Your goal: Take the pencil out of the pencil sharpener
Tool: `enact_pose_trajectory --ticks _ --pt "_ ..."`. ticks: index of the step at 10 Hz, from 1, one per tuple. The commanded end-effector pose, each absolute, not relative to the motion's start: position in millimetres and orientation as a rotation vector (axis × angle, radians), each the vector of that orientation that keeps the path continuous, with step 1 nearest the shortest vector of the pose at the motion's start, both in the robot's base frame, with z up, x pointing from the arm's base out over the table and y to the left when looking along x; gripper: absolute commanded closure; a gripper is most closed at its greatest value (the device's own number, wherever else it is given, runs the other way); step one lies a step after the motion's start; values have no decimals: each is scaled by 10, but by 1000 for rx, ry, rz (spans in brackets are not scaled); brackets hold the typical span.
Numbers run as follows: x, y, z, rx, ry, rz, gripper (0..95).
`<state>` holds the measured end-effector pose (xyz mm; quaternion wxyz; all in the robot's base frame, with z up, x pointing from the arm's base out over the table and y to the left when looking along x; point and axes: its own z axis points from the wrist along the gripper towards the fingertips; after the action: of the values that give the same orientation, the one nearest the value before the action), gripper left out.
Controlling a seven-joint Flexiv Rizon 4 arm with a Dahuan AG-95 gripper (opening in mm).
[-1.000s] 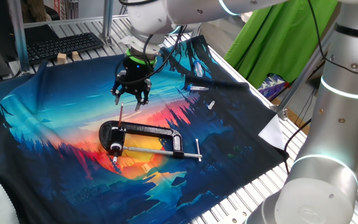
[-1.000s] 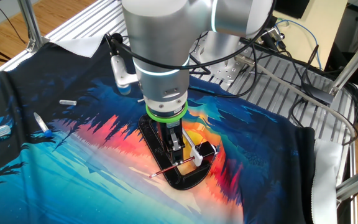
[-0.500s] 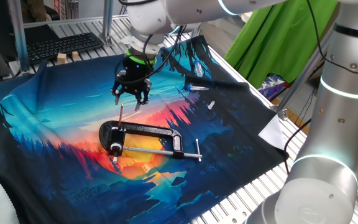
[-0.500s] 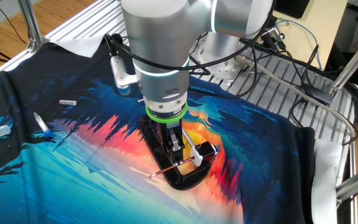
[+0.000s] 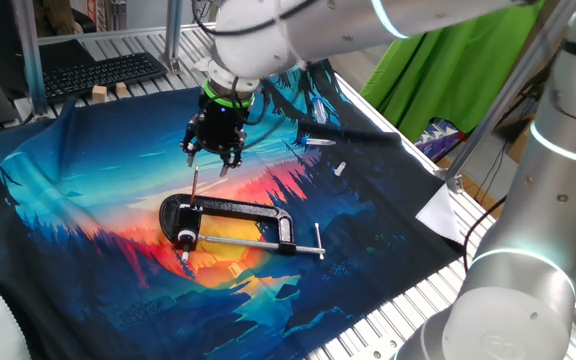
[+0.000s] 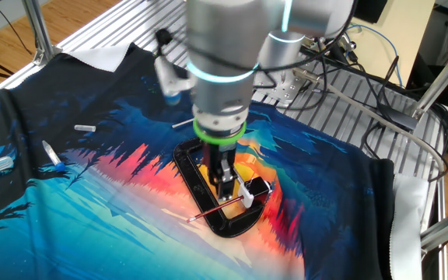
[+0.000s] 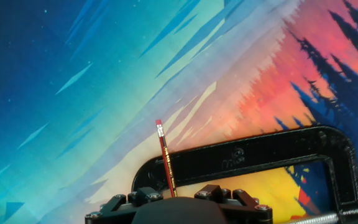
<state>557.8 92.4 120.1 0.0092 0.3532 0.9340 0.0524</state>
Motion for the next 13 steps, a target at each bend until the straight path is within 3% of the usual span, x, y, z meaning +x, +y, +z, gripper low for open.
enact_pose_trajectory --ticks 1,3,4,13 --pt "5611 935 1194 1099 2930 168 380" --pt "5611 936 1193 1096 2932 174 380" --pt "5614 939 1183 1097 2932 178 570" --pt "5693 1008 911 1104 2922 180 570"
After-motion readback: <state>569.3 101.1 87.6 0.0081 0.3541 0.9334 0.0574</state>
